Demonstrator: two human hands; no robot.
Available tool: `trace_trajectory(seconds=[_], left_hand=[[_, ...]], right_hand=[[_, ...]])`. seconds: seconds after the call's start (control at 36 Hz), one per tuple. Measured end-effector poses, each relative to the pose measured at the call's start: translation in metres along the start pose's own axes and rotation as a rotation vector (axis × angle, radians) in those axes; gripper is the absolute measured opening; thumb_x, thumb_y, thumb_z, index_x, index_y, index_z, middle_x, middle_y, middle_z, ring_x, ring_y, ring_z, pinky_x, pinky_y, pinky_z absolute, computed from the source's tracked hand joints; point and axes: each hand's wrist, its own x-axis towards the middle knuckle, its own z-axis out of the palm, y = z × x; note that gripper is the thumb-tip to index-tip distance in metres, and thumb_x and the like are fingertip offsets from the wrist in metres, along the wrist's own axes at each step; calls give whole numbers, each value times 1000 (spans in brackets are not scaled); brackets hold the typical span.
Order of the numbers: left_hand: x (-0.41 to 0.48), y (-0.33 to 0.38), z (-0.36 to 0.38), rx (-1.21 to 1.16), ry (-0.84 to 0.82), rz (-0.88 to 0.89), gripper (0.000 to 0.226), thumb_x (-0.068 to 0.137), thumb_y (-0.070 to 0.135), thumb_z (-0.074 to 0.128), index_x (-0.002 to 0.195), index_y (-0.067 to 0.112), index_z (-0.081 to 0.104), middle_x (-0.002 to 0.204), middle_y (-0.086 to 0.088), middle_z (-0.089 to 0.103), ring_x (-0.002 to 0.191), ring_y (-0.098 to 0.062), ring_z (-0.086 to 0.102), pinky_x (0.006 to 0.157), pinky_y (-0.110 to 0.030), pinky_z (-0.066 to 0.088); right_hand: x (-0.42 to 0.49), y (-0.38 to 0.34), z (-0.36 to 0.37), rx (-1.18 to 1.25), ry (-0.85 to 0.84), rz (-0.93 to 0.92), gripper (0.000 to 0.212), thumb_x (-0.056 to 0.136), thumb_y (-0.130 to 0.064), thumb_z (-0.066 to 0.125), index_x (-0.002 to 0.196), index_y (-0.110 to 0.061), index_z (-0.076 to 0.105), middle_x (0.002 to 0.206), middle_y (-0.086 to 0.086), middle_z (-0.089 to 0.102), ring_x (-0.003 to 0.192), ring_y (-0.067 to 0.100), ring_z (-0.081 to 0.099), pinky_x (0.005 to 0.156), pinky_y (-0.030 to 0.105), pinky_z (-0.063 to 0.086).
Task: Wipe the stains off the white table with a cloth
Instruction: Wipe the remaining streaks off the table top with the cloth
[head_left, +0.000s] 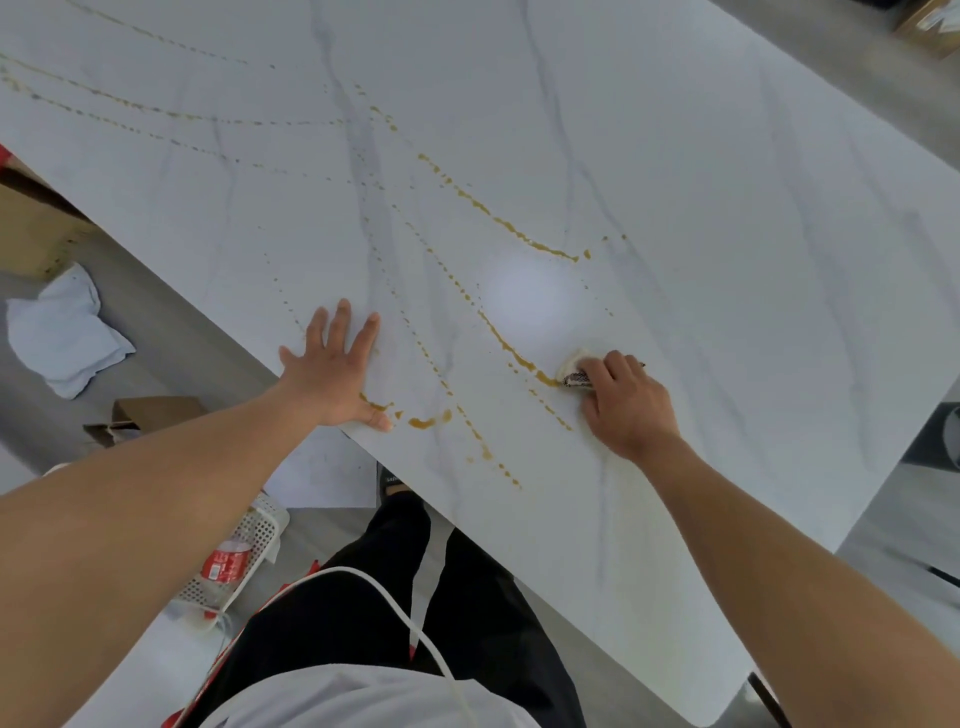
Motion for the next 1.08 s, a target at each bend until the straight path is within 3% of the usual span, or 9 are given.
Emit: trace_trajectory(seconds=[0.17,0.39,0.44,0.58,0.64,0.83,0.92,1.03,1.08], left_hand=[[0,1,1,12,8,-7,157,54,83,79,152,37,-33,159,-1,-44,151,-33,-31,116,-74,17],[1,0,1,-2,6,-4,156,54,83,79,152,38,-33,158,0,-45,151,-31,-32,115,-75,15],[1,0,1,1,9,-2,155,54,83,79,153,38,-32,158,0,-45,151,-31,-32,115,-75,15],[2,0,2,7,11,-3,155,54,84,79,152,38,-33,157,0,-46,150,-31,-33,115,-75,15],[2,0,2,9,9,-5,155,54,84,79,152,38,-33,158,0,-46,151,-32,-32,115,-75,15],[1,0,1,14,-1,-5,154,56,83,78,152,38,-34,157,-1,-47,150,-32,-33,115,-75,14],[1,-1,2,12,7,-1,155,55,84,78,152,38,-33,158,0,-46,151,-32,-33,115,-76,15],[1,-1,2,7,7,1,155,55,84,78,152,38,-33,158,0,-46,151,-32,-33,115,-76,14],[1,0,2,11,4,2,155,55,84,78,152,38,-33,158,-1,-46,150,-32,-33,115,-76,14]], right_hand=[[8,-17,-2,182,118,425,35,89,-16,50,123,-12,53,111,10,53,104,32,48,65,39,44],[-17,-30,14,58,45,90,28,82,-14,60,109,-14,57,95,5,53,83,30,53,54,32,37],[-10,-24,9,70,41,118,27,84,-16,57,110,-16,56,97,4,53,87,29,53,56,31,36],[3,-26,4,197,122,434,34,89,-19,48,123,-14,52,110,7,52,102,29,48,64,36,40],[-1,-37,7,184,127,437,33,89,-18,50,121,-12,52,108,9,52,101,31,47,63,36,40],[-32,-44,24,38,39,-57,30,80,-19,55,108,-13,60,94,4,53,81,29,53,52,33,44],[-21,-37,17,77,32,55,28,82,-19,56,110,-16,58,95,3,53,85,28,54,55,30,36],[-12,-46,12,197,90,349,32,86,-16,53,118,-14,54,104,6,53,96,28,49,61,34,40],[-18,-57,16,189,101,358,31,85,-14,55,115,-11,55,102,8,53,94,30,50,59,34,40]])
